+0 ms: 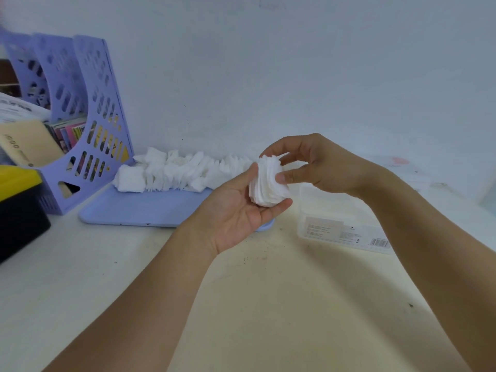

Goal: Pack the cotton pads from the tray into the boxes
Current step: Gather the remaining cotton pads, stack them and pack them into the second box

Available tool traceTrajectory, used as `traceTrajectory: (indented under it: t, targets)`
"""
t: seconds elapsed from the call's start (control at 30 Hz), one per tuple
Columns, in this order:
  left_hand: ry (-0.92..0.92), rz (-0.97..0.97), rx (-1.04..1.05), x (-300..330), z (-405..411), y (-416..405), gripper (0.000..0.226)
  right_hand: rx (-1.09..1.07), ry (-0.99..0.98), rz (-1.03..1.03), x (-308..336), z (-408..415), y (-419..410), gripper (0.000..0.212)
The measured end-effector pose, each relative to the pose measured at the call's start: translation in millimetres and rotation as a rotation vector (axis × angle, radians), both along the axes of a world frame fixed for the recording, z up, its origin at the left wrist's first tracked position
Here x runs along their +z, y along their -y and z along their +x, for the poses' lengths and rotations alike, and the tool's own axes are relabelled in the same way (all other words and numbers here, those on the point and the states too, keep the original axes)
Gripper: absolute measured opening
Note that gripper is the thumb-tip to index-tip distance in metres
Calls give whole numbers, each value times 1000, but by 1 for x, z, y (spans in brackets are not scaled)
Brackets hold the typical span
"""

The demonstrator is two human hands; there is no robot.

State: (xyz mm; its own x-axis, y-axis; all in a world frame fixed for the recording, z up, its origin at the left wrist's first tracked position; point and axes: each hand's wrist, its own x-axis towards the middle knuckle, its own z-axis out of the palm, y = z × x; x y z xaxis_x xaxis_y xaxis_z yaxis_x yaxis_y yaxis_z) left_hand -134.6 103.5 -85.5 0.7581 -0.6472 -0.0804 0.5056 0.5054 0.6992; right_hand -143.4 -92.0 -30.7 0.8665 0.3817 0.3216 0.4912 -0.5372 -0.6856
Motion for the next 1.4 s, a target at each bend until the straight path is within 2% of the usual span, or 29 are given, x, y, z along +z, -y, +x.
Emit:
traceTrajectory:
  t: [0.13, 0.27, 0.33, 0.4, 0.57, 0.63, 0.77, 0.97, 1.13, 1.27, 1.4]
  targets:
    - [76, 31, 25, -2, -2, 3, 53, -22, 51, -113, -3, -1, -11, 56]
    - [114, 20, 36, -1, -3, 3, 36, 76, -115, -186, -5, -9, -17, 83]
    - [118, 36, 9, 0, -5, 3, 26, 80, -119, -246, -10, -9, -20, 107]
    - [129, 65, -18, 1, -7, 2, 28, 52, -89, -205, -15, -7, -25, 118]
    - [191, 126, -12, 4, -4, -5, 48, 3, 104, -67, -16, -5, -27, 102]
    - [188, 130, 18, 5, -3, -7, 55, 5, 110, 12, -16, -5, -26, 98]
    - [195, 157, 85, 6, -4, -6, 52, 9, 68, 79, -17, -4, -24, 92]
    - [215, 223, 70, 7, -12, 0, 47, 51, 23, 8, -22, -5, -31, 117]
    - [176, 222, 77, 5, -12, -3, 48, 68, 61, 48, -26, -5, -38, 108]
    - [104, 160, 57, 6, -12, -4, 49, 82, 50, 9, -30, -6, -42, 124]
    - [103, 149, 34, 5, -12, -4, 40, 68, 121, 32, -32, -2, -42, 123]
